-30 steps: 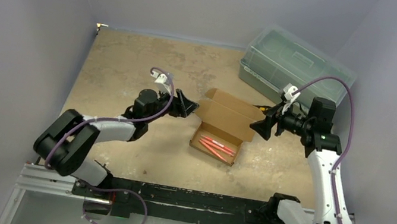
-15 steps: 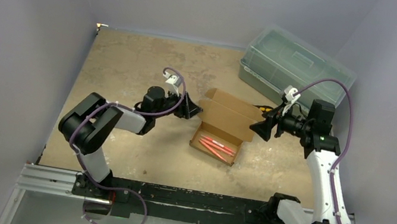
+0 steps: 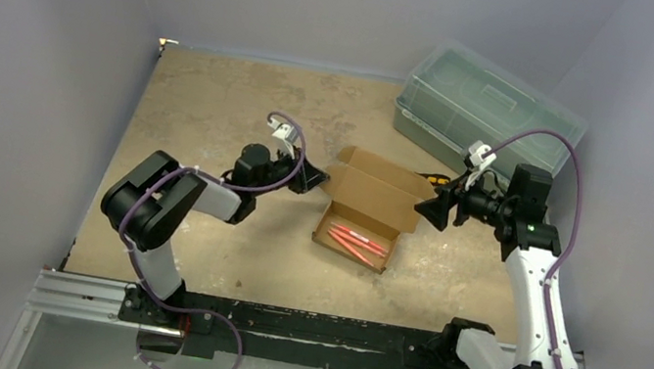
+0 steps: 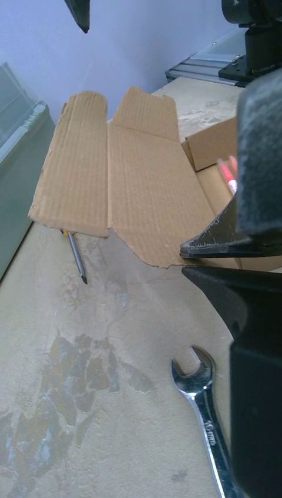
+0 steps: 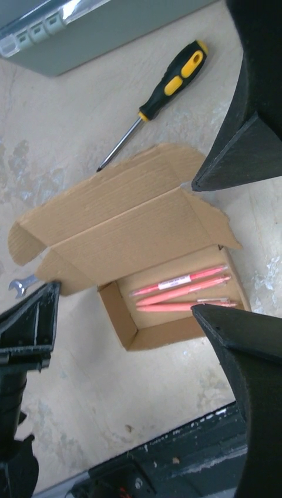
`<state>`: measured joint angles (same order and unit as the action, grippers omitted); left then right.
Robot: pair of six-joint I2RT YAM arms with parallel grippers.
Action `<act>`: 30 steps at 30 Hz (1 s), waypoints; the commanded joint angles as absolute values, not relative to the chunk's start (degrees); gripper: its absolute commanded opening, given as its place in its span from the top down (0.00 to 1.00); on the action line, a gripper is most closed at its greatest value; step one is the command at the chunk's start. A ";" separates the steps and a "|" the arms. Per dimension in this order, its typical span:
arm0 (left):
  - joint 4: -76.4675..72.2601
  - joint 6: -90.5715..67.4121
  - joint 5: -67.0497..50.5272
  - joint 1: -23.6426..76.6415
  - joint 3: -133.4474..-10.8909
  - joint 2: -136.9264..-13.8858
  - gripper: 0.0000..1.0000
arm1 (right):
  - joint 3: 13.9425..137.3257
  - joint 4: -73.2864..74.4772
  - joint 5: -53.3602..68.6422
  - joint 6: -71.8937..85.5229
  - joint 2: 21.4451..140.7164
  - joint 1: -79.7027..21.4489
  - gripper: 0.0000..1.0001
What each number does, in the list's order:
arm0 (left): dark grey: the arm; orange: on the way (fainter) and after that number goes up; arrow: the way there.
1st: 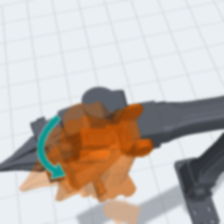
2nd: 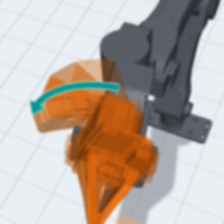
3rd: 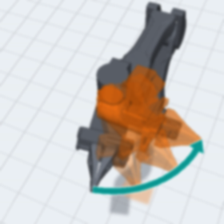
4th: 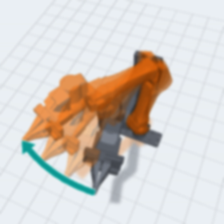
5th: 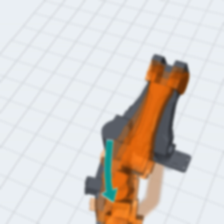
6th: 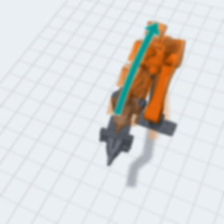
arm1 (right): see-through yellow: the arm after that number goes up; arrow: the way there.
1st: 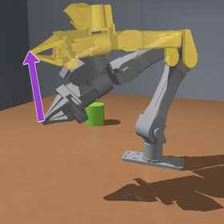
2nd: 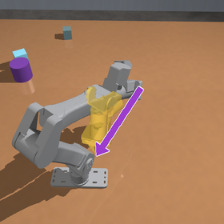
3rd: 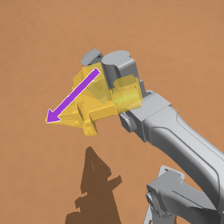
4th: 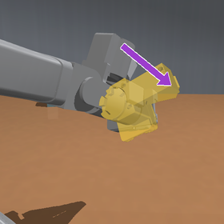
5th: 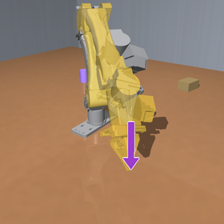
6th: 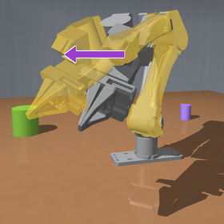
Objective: Fold the paper box
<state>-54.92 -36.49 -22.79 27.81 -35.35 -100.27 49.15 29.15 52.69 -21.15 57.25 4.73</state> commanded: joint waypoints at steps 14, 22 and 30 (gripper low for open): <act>-54.25 -31.00 -0.58 38.87 -22.52 -80.99 1.00 | 52.90 36.72 43.90 -27.84 59.38 5.95 0.62; -53.61 -31.79 11.52 44.86 -17.87 -76.53 1.00 | 50.93 33.56 38.10 -27.99 61.59 5.89 0.84; -54.07 -31.10 15.42 48.11 -16.61 -76.02 1.00 | 44.57 21.80 38.14 -29.44 60.25 4.02 1.00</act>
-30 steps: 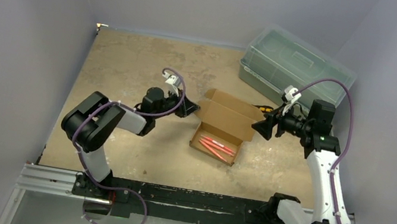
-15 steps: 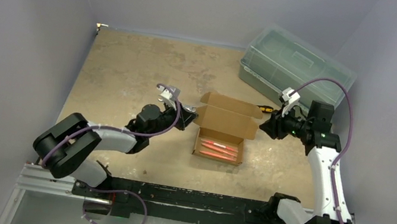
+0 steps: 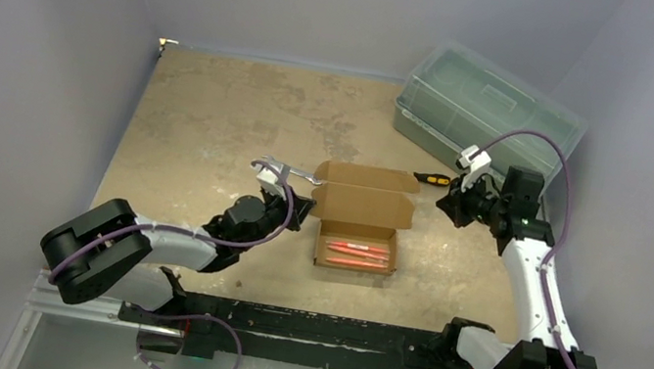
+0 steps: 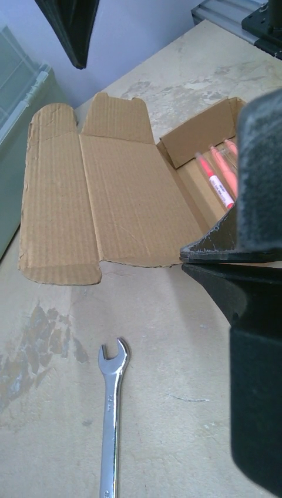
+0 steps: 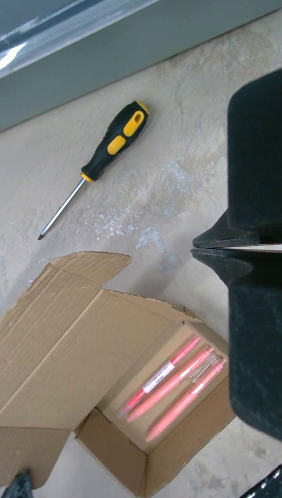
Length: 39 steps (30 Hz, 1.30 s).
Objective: Fold the paper box
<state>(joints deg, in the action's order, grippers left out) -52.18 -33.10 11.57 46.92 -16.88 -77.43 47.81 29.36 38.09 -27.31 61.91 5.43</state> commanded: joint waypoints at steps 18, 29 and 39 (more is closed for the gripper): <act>-48.80 -30.04 17.83 52.71 -20.84 -76.14 1.00 | 41.80 21.01 45.96 -33.61 65.06 -7.57 1.00; -45.30 -26.42 20.85 52.96 -23.04 -75.96 1.00 | 47.75 30.82 43.33 -37.64 66.31 -6.07 0.91; -41.59 -11.78 23.04 52.91 -26.33 -75.34 1.00 | 62.27 54.60 50.09 -57.02 63.66 5.36 0.67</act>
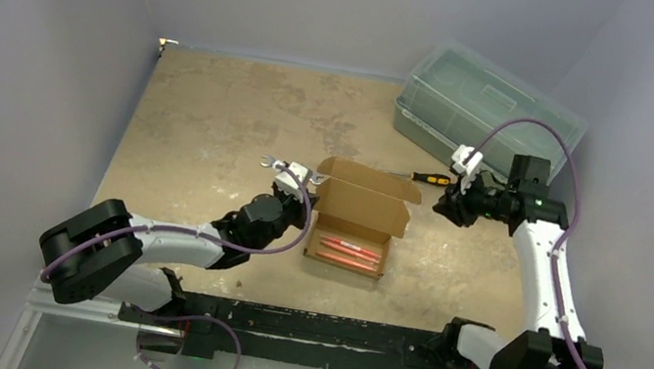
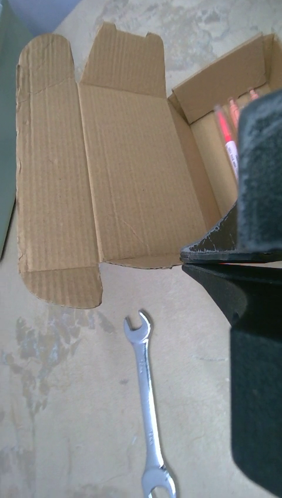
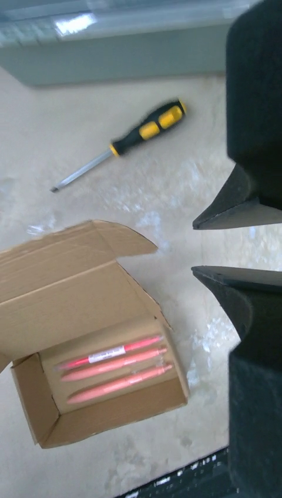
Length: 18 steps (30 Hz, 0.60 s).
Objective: Fold the paper box
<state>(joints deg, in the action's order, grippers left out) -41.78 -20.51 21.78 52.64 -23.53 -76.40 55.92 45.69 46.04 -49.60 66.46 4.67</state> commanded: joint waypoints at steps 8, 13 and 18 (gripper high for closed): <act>-45.28 -3.57 20.22 52.93 -26.74 -76.28 1.00 | 75.13 56.47 53.97 -55.16 76.39 -4.79 0.11; -46.70 -1.60 18.99 52.91 -27.07 -76.95 1.00 | 80.50 51.63 53.70 -47.15 83.62 -7.88 0.01; -49.01 -1.27 18.39 52.94 -27.01 -78.90 1.00 | 82.04 49.52 53.63 -42.51 88.17 -8.86 0.01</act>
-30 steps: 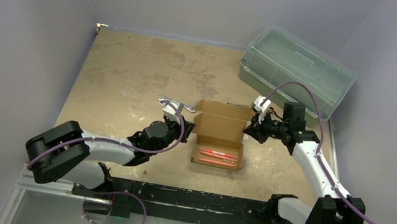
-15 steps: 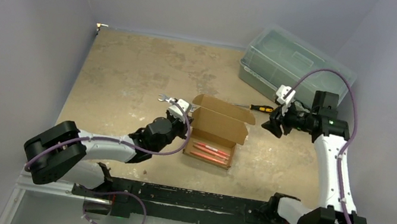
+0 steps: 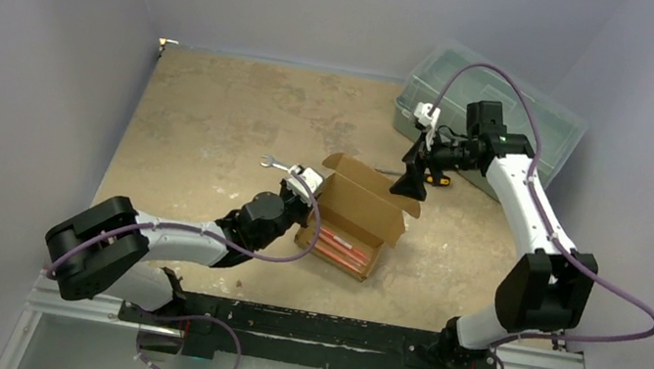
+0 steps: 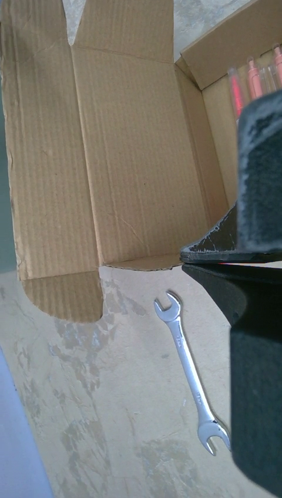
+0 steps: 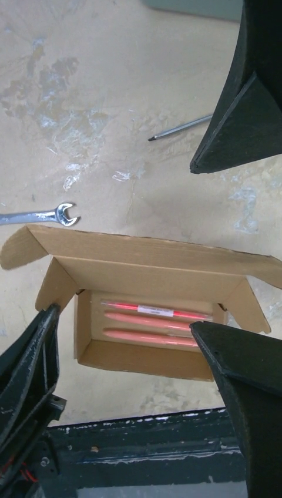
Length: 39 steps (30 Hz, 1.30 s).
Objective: Fold the paper box
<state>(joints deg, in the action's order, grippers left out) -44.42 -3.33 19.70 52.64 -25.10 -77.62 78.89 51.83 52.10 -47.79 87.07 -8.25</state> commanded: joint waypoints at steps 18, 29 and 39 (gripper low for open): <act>-52.10 -3.36 18.97 52.98 -25.15 -79.28 1.00 | 77.95 45.70 54.84 -37.46 96.56 -15.51 0.52; -53.10 -10.09 16.97 52.91 -23.21 -77.36 0.94 | 77.65 45.97 53.97 -38.58 95.23 -15.98 0.96; -43.13 -21.69 5.45 48.61 -20.48 -64.50 0.46 | 78.73 51.62 53.90 -47.03 93.84 -15.94 1.00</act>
<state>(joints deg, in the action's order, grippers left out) -46.06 -14.59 11.38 51.22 -22.48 -71.96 77.71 48.51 53.47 -42.02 96.73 -15.81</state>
